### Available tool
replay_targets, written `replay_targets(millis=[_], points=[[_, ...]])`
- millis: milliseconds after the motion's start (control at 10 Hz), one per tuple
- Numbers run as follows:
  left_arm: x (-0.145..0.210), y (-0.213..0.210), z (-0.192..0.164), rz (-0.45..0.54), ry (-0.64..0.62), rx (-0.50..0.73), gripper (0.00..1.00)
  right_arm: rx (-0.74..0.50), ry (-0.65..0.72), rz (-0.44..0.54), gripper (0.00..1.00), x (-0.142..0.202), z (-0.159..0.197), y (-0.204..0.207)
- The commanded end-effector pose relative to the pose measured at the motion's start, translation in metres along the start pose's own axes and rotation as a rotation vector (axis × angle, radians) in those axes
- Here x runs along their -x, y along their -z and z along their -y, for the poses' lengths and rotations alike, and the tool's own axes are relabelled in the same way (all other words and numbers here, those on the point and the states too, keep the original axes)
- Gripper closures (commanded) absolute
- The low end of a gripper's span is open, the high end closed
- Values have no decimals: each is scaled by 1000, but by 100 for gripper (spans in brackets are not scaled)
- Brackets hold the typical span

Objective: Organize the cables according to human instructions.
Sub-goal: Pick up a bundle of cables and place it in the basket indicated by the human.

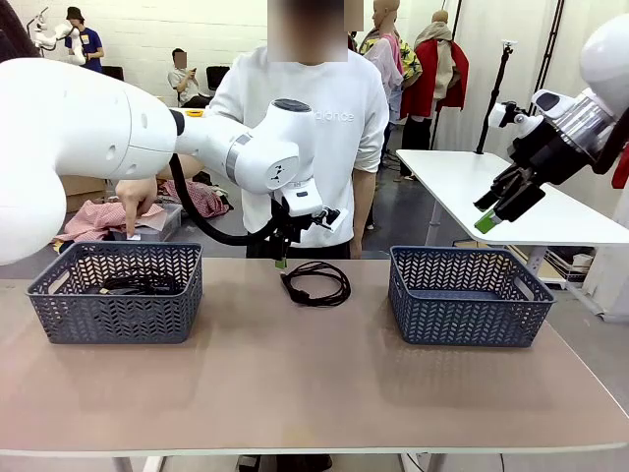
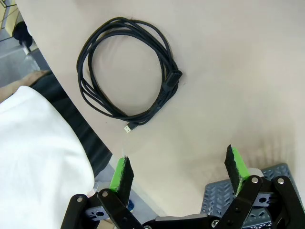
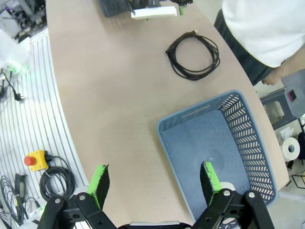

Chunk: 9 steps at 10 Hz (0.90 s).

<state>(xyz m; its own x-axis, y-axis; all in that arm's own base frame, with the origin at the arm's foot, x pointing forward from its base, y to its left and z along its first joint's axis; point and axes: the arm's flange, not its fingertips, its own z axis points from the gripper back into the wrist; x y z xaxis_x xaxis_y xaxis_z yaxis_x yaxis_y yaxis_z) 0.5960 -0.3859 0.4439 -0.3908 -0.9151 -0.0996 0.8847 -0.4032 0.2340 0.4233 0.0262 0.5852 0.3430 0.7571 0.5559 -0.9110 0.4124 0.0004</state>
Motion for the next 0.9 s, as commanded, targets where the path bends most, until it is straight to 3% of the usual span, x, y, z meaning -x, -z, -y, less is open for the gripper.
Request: replay_targets(millis=[0, 400, 800], points=[[7, 4, 1, 8, 80, -14, 0, 3, 0, -2, 0, -2, 1, -2], [20, 29, -3, 48, 316, -27, 0, 3, 0, -2, 0, -2, 1, -2], [8, 67, -19, 61, 480, 55, 0, 3, 0, -2, 0, -2, 1, -2]])
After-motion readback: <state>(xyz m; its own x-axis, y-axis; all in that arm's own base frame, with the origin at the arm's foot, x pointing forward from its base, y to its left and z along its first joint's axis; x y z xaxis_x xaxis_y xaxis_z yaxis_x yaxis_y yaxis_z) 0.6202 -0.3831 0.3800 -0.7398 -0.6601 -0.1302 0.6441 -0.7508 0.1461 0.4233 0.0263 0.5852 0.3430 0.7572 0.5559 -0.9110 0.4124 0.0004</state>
